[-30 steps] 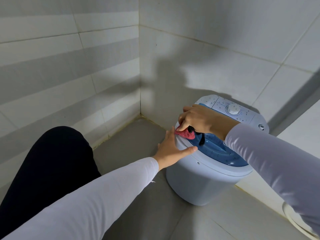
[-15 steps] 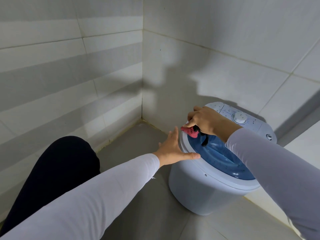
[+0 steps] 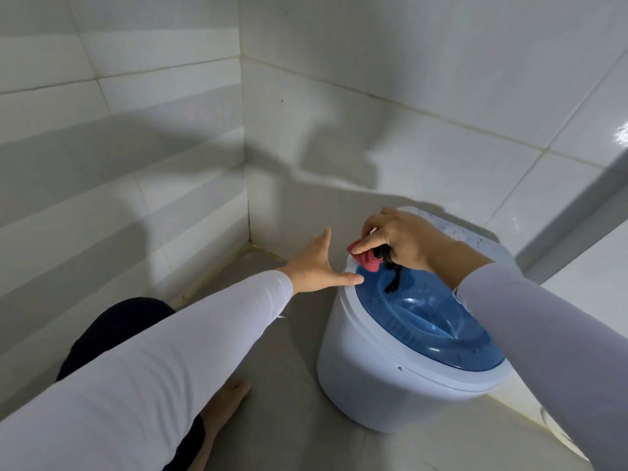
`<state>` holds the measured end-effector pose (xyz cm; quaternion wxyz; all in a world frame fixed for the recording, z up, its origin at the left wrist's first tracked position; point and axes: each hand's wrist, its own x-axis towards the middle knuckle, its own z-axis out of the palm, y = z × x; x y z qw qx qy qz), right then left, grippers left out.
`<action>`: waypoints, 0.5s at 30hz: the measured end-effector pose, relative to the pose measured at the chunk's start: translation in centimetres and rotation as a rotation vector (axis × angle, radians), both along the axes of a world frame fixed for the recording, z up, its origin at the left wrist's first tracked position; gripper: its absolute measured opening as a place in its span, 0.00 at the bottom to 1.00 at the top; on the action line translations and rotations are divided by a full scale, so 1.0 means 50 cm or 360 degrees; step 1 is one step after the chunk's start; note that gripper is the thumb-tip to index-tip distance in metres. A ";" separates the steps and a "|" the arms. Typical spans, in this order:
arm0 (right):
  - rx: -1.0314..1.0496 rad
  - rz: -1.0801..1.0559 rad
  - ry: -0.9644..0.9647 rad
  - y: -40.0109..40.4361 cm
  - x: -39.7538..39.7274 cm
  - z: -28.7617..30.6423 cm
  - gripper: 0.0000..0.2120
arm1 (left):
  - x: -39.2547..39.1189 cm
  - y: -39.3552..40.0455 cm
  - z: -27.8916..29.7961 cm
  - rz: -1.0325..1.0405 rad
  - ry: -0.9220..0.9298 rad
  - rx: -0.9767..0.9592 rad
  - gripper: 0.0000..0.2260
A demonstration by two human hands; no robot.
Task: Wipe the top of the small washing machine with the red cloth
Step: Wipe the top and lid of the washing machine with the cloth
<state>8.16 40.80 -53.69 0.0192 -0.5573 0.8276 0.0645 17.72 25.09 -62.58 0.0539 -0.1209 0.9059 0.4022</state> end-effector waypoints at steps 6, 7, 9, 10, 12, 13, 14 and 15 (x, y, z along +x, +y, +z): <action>0.0189 0.0040 0.0109 -0.007 0.013 -0.023 0.23 | -0.041 -0.019 0.012 -0.0144 -0.0135 -0.0106 0.61; 0.0209 0.0031 0.0131 -0.007 0.013 -0.024 0.23 | -0.044 -0.021 0.012 -0.0163 -0.0153 -0.0113 0.61; 0.0223 0.0025 0.0148 -0.007 0.010 -0.025 0.23 | -0.049 -0.025 0.011 -0.0194 -0.0188 -0.0148 0.62; 0.0223 0.0019 0.0143 -0.008 0.007 -0.025 0.23 | -0.051 -0.026 0.009 -0.0207 -0.0197 -0.0156 0.62; 0.0240 -0.0006 0.0147 -0.011 -0.001 -0.027 0.23 | -0.053 -0.028 0.003 -0.0224 -0.0203 -0.0144 0.62; 0.0261 -0.0021 0.0164 -0.013 -0.005 -0.027 0.23 | -0.053 -0.029 0.000 -0.0227 -0.0204 -0.0135 0.62; 0.0282 -0.0035 0.0185 -0.015 -0.010 -0.026 0.23 | -0.054 -0.030 -0.003 -0.0227 -0.0202 -0.0136 0.62; 0.0298 -0.0048 0.0202 -0.018 -0.014 -0.025 0.23 | -0.054 -0.031 -0.006 -0.0225 -0.0198 -0.0146 0.62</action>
